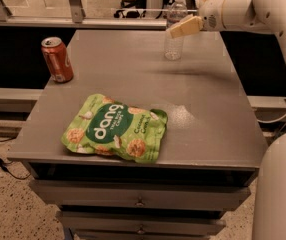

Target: Move water bottle near green rice chip bag

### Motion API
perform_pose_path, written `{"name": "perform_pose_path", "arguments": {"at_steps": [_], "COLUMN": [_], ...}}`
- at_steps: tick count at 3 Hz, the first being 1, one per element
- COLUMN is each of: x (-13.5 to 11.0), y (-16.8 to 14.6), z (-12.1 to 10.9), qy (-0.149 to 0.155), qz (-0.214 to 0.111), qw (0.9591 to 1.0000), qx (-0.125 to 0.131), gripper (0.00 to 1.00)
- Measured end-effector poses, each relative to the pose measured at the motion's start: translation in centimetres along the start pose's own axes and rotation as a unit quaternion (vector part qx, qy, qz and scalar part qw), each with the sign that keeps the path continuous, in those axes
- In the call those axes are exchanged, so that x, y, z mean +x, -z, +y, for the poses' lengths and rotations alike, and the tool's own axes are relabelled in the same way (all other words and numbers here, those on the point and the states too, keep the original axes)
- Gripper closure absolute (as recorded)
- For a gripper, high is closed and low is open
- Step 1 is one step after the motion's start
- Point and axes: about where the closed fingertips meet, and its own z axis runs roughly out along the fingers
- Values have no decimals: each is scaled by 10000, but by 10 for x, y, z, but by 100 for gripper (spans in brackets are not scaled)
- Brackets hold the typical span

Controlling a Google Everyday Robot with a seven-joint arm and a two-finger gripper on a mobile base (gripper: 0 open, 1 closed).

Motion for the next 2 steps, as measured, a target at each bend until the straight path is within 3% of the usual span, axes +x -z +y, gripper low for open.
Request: {"name": "perform_pose_path", "arguments": {"at_steps": [1, 2], "x": [0, 9], "y": [-12, -21], "z": [2, 4], "qy": [-127, -190], "qz": [-129, -222], "qw": [9998, 9996], "qx": [-7, 11], "gripper": [0, 15]}}
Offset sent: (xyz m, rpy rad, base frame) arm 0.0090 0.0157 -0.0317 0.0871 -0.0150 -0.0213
